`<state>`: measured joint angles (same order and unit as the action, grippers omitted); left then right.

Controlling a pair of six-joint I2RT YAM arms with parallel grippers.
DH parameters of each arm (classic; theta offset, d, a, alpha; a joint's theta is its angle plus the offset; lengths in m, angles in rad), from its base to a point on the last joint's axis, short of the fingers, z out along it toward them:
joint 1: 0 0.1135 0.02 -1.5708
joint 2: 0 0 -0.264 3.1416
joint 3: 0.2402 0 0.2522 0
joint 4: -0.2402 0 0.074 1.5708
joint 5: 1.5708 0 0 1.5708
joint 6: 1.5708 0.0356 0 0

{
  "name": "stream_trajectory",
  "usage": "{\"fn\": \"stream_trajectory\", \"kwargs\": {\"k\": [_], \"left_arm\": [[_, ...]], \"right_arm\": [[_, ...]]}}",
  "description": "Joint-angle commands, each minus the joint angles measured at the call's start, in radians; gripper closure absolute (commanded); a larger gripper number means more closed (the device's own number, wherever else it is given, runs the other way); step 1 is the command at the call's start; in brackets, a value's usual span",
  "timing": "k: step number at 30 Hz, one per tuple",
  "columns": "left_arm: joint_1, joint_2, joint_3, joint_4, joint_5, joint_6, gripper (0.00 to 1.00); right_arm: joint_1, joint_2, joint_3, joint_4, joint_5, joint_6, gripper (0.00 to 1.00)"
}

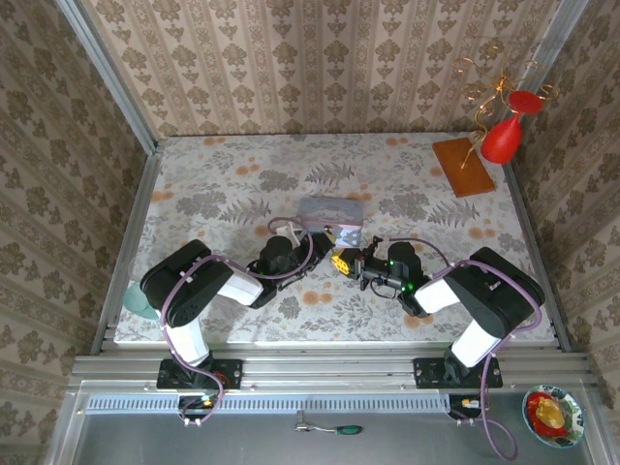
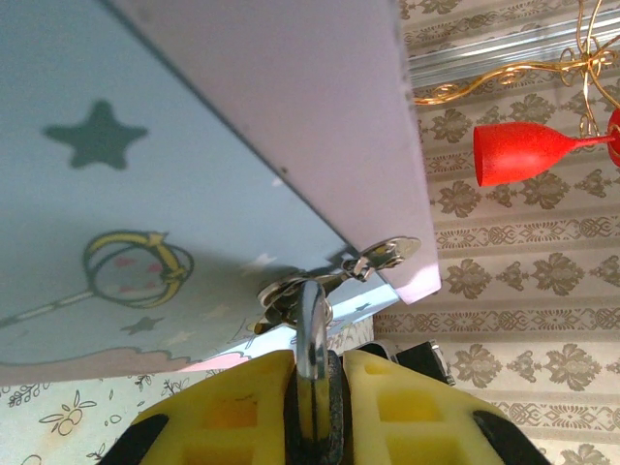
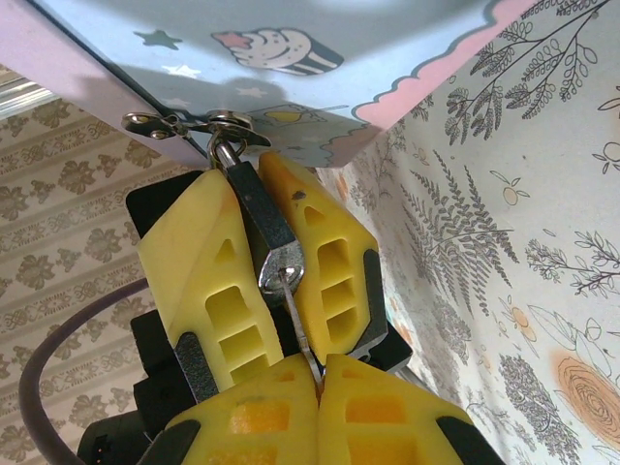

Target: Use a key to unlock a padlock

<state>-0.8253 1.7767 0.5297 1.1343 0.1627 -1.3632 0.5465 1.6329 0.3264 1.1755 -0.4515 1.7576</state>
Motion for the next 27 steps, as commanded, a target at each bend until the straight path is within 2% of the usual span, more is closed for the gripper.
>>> {"fn": "stream_trajectory", "kwargs": {"k": [1, 8, 12, 20, 27], "left_arm": [[-0.081, 0.002, -0.006, 0.034, 0.17, -0.007, 1.0], [-0.086, 0.009, 0.001, 0.037, 0.175, -0.01, 1.0], [-0.093, -0.004, 0.009, 0.033, 0.178, -0.011, 1.0], [-0.098, -0.044, 0.006, 0.023, 0.175, -0.016, 1.0], [-0.106, -0.051, 0.015, 0.014, 0.172, -0.012, 1.0]], "right_arm": [[-0.022, -0.069, 0.086, -0.05, 0.108, -0.042, 1.0], [-0.043, -0.137, 0.105, -0.179, 0.092, -0.104, 1.0], [-0.045, -0.069, 0.102, -0.126, 0.068, -0.103, 1.0], [-0.055, -0.018, 0.109, -0.156, 0.035, -0.234, 1.0], [-0.093, 0.024, 0.109, -0.092, -0.012, -0.206, 1.0]]}}
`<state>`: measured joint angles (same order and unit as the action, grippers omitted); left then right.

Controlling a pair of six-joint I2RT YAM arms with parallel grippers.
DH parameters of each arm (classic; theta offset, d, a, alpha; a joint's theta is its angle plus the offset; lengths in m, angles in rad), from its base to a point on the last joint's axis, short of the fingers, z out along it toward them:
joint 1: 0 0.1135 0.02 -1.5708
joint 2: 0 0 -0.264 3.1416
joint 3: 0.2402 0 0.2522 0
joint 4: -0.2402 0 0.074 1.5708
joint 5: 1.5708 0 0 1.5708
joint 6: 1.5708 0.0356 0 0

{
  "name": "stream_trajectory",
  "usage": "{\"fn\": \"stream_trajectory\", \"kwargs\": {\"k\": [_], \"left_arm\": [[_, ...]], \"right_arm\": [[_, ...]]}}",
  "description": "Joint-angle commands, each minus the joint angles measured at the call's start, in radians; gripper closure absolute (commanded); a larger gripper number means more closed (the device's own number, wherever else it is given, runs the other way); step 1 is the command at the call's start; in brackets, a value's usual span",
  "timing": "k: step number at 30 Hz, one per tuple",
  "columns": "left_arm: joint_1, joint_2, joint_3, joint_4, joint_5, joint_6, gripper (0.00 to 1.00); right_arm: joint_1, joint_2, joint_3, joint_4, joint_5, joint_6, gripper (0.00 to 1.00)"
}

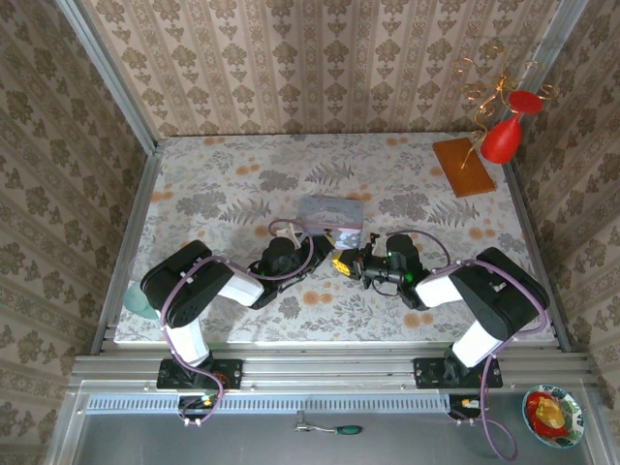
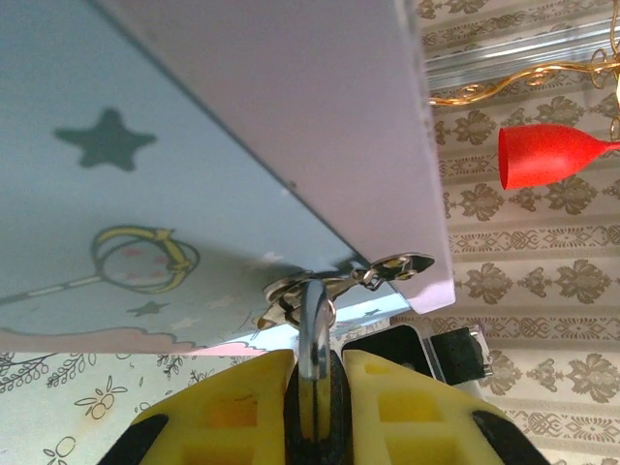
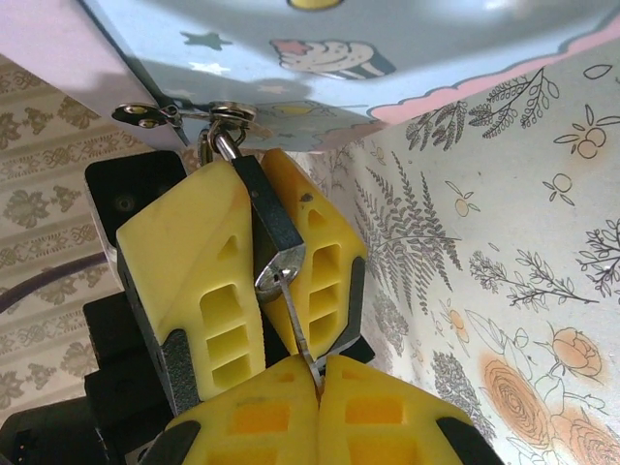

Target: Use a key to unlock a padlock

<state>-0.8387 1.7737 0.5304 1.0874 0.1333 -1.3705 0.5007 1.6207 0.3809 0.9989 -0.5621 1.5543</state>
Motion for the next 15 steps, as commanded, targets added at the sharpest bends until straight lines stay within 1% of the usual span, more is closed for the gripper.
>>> {"fn": "stream_trajectory", "kwargs": {"k": [1, 3, 5, 12, 15], "left_arm": [[-0.094, -0.049, 0.013, 0.062, 0.199, -0.004, 1.0], [-0.094, -0.054, 0.007, 0.06, 0.194, -0.001, 1.0], [-0.093, -0.054, 0.003, 0.056, 0.186, 0.001, 1.0], [-0.093, -0.026, 0.026, 0.063, 0.19, -0.003, 1.0], [-0.094, -0.025, 0.027, 0.061, 0.19, -0.001, 1.0]], "right_arm": [[-0.065, 0.05, 0.04, 0.128, 0.092, 0.02, 1.0], [-0.096, 0.07, 0.018, 0.187, 0.079, 0.049, 1.0], [-0.103, 0.073, 0.016, 0.172, 0.074, 0.052, 1.0], [0.0, 0.054, 0.056, 0.117, 0.107, 0.035, 1.0], [0.02, 0.043, 0.055, 0.119, 0.129, 0.036, 1.0]]}}
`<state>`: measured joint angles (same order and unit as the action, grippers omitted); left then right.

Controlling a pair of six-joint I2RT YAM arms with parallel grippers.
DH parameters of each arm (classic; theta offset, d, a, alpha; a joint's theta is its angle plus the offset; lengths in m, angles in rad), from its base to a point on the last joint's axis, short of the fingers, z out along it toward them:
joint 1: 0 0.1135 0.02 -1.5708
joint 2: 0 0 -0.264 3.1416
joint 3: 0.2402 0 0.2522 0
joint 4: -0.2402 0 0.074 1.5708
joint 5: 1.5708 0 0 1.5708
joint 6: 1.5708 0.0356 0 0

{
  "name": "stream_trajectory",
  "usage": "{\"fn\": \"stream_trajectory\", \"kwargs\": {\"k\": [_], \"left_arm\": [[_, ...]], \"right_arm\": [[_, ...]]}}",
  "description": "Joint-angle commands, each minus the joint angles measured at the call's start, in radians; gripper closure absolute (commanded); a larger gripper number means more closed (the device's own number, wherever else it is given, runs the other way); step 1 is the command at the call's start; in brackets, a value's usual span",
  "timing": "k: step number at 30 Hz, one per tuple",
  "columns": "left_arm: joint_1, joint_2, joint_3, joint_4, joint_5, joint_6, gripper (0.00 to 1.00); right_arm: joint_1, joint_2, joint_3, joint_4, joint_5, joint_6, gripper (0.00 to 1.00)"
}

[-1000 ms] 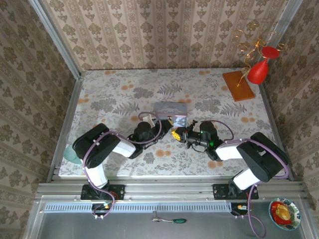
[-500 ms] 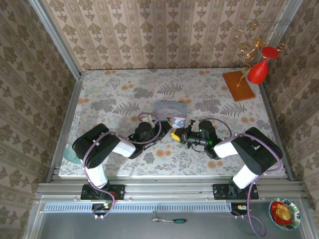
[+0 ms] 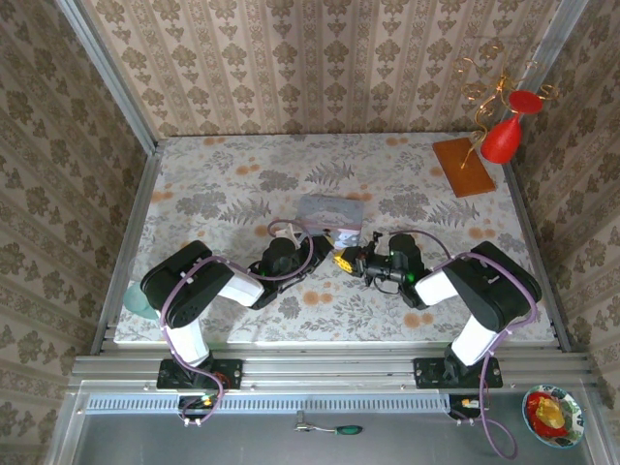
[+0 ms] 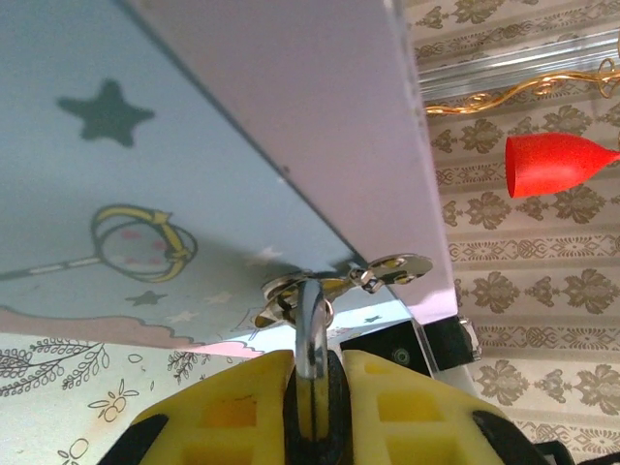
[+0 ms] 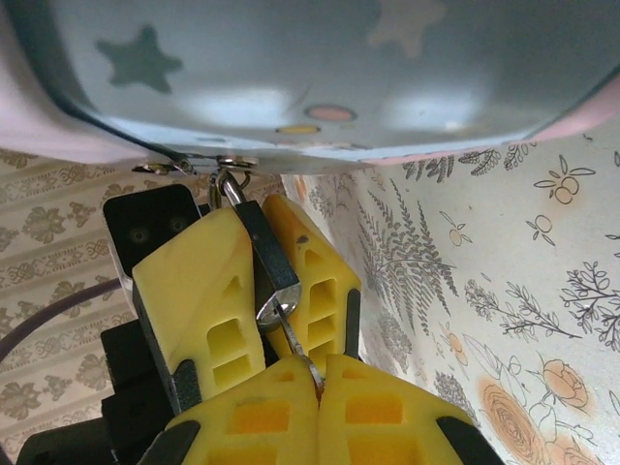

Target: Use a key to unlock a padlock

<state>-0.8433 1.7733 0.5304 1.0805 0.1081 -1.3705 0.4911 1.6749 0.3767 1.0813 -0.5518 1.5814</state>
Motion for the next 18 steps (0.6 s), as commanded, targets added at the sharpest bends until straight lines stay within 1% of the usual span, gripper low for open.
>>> {"fn": "stream_trajectory", "kwargs": {"k": [1, 6, 9, 14, 18], "left_arm": [[-0.089, -0.025, 0.028, 0.067, 0.215, -0.002, 1.0], [-0.089, -0.025, 0.022, 0.064, 0.208, -0.001, 1.0], [-0.089, -0.025, 0.023, 0.059, 0.206, 0.003, 1.0], [-0.089, -0.022, 0.025, 0.046, 0.206, 0.007, 1.0], [-0.089, -0.021, 0.025, 0.036, 0.203, 0.013, 1.0]], "right_arm": [[0.033, -0.016, 0.057, 0.035, 0.125, 0.009, 1.0], [0.054, -0.045, 0.029, 0.02, 0.195, 0.011, 1.0], [0.071, -0.077, 0.029, -0.018, 0.224, -0.011, 1.0], [0.108, -0.16, 0.049, -0.173, 0.282, -0.069, 1.0], [0.128, -0.216, 0.067, -0.258, 0.317, -0.097, 1.0]]}}
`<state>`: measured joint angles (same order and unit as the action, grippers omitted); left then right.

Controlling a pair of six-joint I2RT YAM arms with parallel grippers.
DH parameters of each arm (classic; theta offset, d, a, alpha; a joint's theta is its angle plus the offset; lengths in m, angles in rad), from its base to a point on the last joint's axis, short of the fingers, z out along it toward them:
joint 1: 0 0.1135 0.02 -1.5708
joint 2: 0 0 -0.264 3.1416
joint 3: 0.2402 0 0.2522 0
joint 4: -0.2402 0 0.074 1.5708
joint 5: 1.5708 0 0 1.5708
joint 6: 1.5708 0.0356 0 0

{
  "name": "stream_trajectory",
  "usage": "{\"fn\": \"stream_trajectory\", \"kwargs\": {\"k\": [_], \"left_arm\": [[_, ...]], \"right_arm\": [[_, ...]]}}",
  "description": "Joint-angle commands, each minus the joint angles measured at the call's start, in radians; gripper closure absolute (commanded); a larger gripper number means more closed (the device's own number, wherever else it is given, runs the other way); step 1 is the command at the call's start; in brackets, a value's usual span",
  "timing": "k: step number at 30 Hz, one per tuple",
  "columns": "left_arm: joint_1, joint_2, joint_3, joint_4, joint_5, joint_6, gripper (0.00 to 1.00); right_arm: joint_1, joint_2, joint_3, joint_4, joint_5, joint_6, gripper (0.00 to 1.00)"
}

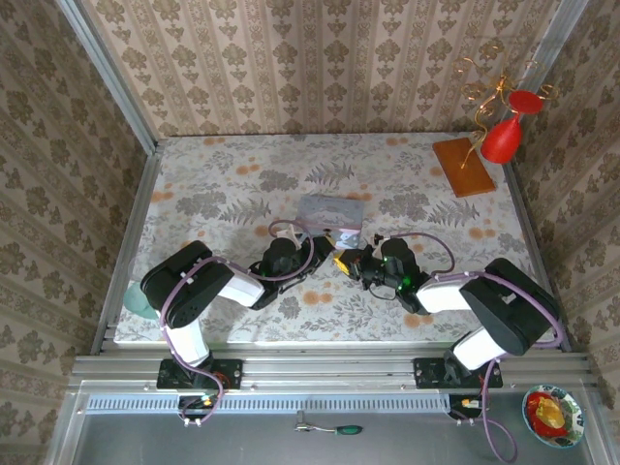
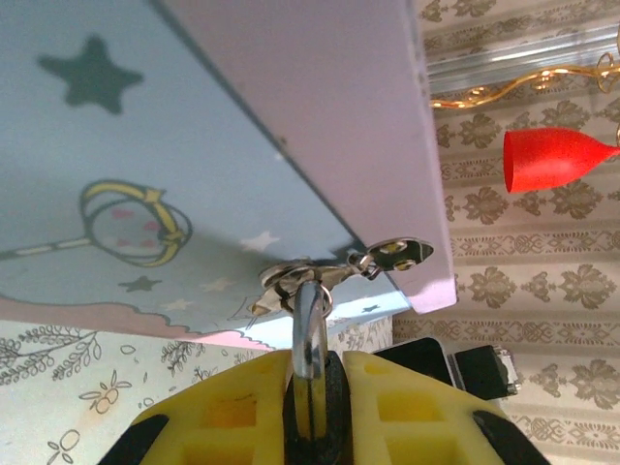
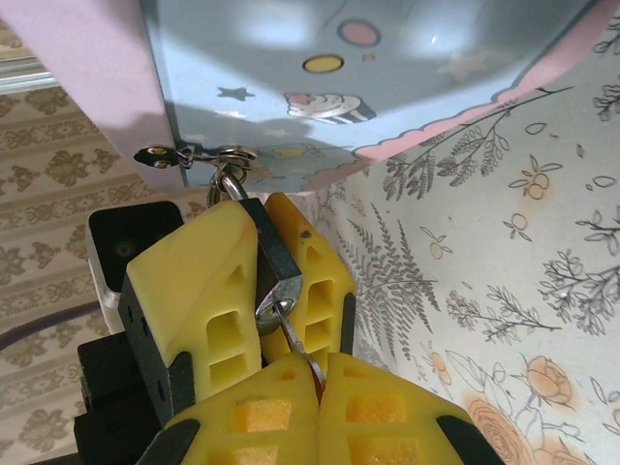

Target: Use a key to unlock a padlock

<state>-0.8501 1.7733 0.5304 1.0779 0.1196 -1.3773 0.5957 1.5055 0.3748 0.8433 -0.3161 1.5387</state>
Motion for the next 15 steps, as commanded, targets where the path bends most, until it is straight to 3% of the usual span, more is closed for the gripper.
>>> {"fn": "stream_trajectory", "kwargs": {"k": [1, 15], "left_arm": [[-0.081, -0.021, 0.023, 0.04, 0.192, 0.02, 1.0], [-0.083, -0.015, 0.023, 0.035, 0.188, 0.024, 1.0]], "right_arm": [[0.027, -0.056, 0.074, -0.036, 0.084, -0.059, 1.0], [0.087, -0.02, 0.117, 0.009, 0.1, -0.017, 1.0]]}}
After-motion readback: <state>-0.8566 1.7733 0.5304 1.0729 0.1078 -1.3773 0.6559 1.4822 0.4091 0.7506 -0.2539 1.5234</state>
